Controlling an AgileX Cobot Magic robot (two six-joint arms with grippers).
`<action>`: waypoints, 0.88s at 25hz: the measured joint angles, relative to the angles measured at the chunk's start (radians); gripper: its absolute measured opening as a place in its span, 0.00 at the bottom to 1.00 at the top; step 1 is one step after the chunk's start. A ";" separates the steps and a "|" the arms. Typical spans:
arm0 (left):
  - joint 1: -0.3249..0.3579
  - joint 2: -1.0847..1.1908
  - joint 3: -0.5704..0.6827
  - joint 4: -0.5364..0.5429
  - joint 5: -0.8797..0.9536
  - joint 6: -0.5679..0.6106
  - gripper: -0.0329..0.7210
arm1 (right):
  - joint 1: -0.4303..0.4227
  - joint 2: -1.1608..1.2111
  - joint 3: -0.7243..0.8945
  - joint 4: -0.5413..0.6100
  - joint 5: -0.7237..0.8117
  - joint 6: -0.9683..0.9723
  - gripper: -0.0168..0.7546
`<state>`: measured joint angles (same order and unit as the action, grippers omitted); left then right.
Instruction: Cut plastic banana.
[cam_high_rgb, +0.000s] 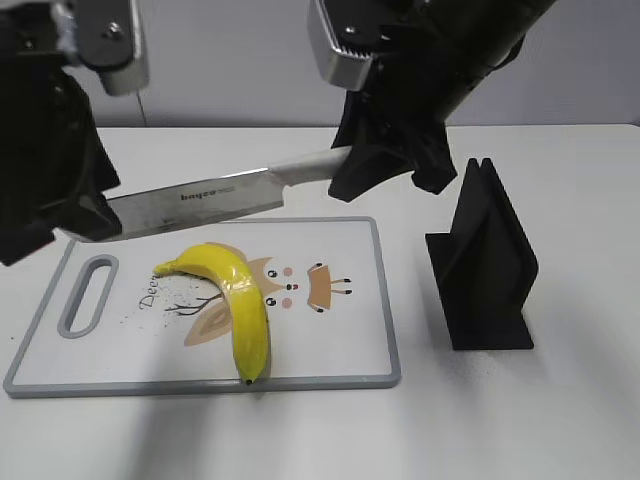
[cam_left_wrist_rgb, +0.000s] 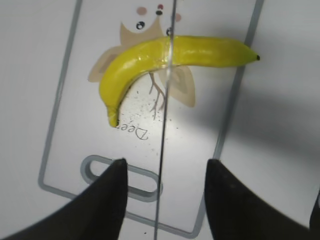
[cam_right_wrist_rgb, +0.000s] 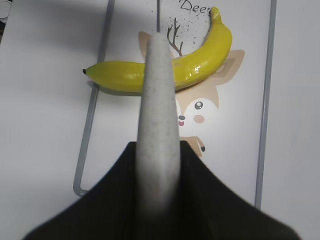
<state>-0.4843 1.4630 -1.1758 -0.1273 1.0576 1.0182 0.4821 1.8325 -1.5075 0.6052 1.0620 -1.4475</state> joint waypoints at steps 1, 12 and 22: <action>0.000 0.030 -0.001 0.000 0.000 0.001 0.69 | 0.000 0.001 0.000 0.000 -0.001 -0.001 0.27; 0.000 0.121 -0.003 0.012 -0.059 0.008 0.09 | 0.000 0.059 0.000 -0.025 -0.025 -0.004 0.27; 0.000 0.162 -0.003 0.027 -0.117 0.015 0.03 | -0.001 0.071 0.000 -0.037 -0.072 -0.009 0.26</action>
<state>-0.4843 1.6248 -1.1786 -0.0999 0.9407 1.0336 0.4812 1.9035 -1.5075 0.5683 0.9897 -1.4569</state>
